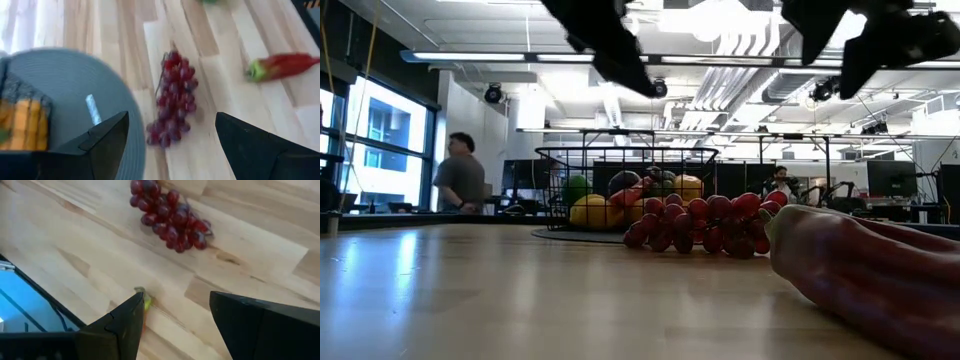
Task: Build produce basket
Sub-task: Put the purple grapes into the black wire basket
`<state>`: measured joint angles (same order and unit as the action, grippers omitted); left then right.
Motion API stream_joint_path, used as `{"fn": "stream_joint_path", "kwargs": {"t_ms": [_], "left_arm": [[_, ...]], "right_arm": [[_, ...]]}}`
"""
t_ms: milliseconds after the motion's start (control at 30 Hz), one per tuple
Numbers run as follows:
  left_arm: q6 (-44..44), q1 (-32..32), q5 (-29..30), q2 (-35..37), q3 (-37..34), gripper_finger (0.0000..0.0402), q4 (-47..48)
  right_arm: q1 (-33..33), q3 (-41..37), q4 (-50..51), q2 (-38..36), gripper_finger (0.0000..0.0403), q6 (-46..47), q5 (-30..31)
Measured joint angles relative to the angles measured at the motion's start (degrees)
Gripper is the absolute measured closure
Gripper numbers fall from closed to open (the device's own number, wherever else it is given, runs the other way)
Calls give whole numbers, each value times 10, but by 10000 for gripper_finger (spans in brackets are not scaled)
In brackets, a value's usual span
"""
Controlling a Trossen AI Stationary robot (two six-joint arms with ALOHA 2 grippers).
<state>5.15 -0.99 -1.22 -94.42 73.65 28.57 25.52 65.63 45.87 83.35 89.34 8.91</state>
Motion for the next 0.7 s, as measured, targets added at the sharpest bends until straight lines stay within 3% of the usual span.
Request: {"fn": "stream_joint_path", "kwargs": {"t_ms": [700], "left_arm": [[11,30,4,-179,0,112,-135]], "right_arm": [[26,0,41,0,197,40,0]]}}
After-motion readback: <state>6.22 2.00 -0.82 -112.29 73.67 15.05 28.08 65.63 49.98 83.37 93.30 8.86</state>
